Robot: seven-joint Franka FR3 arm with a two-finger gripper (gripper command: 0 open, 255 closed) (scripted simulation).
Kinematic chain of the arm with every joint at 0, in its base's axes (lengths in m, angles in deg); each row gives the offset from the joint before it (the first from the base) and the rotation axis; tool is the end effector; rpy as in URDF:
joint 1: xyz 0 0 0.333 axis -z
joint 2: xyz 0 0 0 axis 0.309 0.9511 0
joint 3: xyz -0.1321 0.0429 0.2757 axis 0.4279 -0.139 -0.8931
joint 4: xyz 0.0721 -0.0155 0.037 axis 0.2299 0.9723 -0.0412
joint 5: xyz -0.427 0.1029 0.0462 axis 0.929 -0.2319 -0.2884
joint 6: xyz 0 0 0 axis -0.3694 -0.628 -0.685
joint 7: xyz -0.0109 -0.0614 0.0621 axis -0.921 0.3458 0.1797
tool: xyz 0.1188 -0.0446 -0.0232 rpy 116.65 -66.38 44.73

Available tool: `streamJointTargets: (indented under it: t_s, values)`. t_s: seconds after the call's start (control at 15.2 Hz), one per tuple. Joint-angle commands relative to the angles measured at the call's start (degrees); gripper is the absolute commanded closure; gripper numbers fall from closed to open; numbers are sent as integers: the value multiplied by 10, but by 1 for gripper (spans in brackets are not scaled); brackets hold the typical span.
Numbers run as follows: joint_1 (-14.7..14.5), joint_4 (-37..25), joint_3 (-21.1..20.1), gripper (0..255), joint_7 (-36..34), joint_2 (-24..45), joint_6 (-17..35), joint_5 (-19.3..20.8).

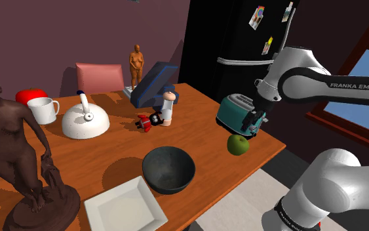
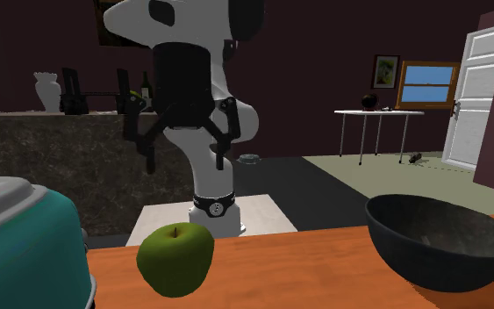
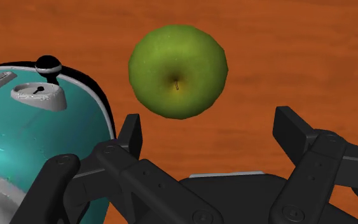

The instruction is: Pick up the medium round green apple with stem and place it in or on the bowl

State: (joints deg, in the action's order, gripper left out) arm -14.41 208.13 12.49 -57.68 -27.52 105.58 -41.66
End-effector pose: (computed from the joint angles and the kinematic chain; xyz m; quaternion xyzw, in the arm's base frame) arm 0.3351 -0.0635 0.4112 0.9979 0.0169 0.0621 0.0102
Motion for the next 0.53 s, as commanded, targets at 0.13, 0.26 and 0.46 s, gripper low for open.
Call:
streamJointTargets:
  t_s: [0.13, 0.26, 0.46]
  values:
    - [23, 60, 27, 0, 22, -8, 77, 26]
    - [24, 70, 30, 0, 22, 3, 98, 29]
    - [25, 85, 34, 0, 22, 22, 132, 33]
